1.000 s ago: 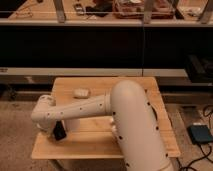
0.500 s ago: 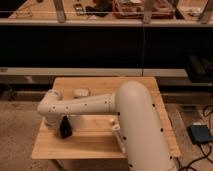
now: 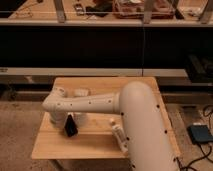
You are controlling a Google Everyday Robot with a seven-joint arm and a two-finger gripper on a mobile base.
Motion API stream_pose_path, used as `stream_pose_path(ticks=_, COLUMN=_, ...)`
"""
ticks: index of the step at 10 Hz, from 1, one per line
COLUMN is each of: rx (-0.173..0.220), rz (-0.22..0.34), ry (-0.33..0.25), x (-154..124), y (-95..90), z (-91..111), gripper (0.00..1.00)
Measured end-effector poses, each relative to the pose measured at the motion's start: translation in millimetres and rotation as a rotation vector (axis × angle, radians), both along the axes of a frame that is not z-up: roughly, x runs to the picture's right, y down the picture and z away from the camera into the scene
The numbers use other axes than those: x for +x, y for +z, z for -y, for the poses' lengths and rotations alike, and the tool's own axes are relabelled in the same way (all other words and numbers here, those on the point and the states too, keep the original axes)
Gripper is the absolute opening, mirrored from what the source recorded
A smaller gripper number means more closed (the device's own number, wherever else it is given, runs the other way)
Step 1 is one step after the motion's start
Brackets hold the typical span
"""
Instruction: Push the eraser across the table
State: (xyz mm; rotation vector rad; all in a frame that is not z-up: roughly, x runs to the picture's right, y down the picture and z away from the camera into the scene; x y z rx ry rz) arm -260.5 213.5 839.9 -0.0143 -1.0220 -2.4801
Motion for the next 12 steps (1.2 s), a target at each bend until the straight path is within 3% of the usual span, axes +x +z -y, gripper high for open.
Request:
stream_pose_path(ticks=6, rx=-0.004, rz=-0.062, ry=0.067, x=34.8, y=5.8, z=8.7, gripper=0.25)
stream_pose_path(ticks=12, rx=-0.022, rz=-0.116, ry=0.073, x=73.1, y=13.4, z=12.1, gripper=0.25)
